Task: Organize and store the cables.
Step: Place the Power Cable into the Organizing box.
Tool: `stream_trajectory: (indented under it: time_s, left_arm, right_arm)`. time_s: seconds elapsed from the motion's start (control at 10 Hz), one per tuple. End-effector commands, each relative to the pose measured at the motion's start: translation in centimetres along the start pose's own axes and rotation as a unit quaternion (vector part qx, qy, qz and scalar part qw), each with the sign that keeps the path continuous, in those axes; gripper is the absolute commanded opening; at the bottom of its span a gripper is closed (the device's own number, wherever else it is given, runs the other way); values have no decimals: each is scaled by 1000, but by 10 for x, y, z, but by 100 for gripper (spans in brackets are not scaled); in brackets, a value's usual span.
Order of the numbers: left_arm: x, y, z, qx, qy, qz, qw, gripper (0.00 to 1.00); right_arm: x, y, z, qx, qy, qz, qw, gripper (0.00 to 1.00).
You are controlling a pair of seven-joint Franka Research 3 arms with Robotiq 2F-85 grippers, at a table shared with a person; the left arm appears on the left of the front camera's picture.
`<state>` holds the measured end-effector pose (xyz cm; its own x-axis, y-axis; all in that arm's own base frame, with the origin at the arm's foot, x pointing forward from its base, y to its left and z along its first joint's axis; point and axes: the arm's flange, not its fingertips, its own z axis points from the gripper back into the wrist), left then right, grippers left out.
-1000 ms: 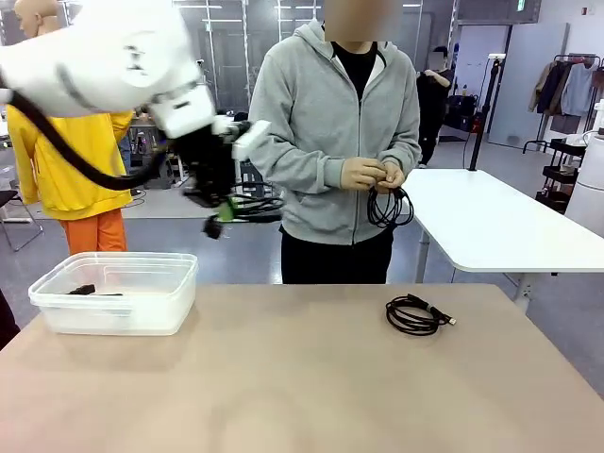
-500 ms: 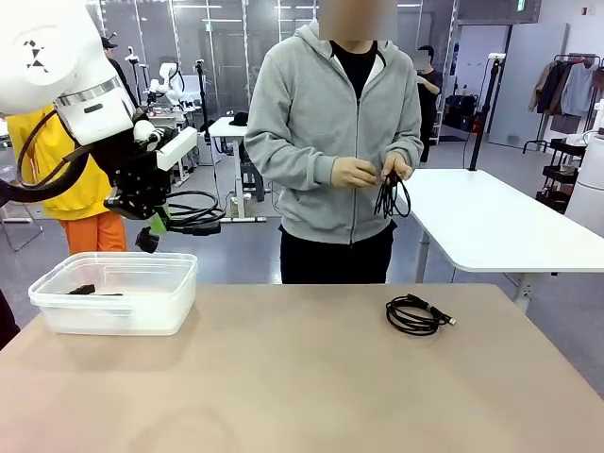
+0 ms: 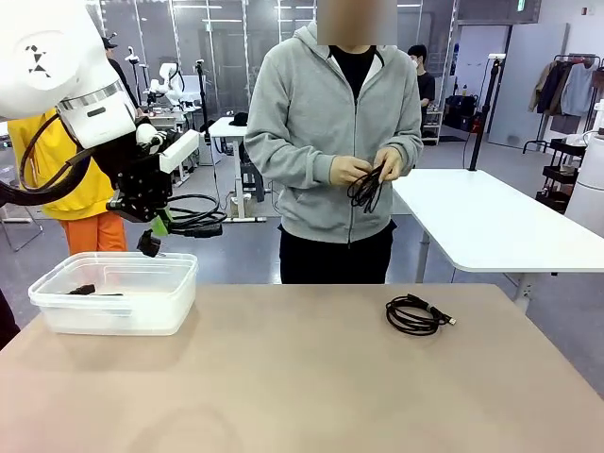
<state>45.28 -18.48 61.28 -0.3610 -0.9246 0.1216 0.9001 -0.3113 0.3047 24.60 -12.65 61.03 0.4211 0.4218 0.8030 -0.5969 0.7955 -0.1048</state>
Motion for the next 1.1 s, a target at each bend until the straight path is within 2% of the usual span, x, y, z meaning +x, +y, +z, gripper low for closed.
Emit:
stream_trajectory:
  time_s: [0.0,0.1,0.2,0.3,0.4,0.5,0.7,0.8,1.0]
  left_arm:
    - [-15,15,6,17,8,0,1000,18]
    - [-48,26,10,10,10,47,999,18]
    - [-73,25,12,1,21,24,999,18]
    - [-100,24,10,-20,57,-4,998,18]
    - [-127,24,10,-20,65,7,998,18]
    - [-161,27,12,-14,52,8,999,18]
    - [-214,29,5,-40,40,4,998,18]
    - [-226,30,-5,-38,61,4,997,18]
    - [-244,34,-29,-39,71,33,996,18]
  right_arm:
    - [-1,0,0,0,0,-1,1000,100]
    - [-1,0,0,0,0,-1,1000,100]
    - [-1,0,0,0,0,-1,1000,100]
    - [-1,0,0,0,0,-1,1000,100]
    - [-1,0,0,0,0,-1,1000,100]
    - [-1,0,0,0,0,-1,1000,100]
    - [-1,0,0,0,0,-1,1000,100]
    - [-1,0,0,0,0,-1,1000,100]
    - [-1,0,0,0,0,-1,1000,100]
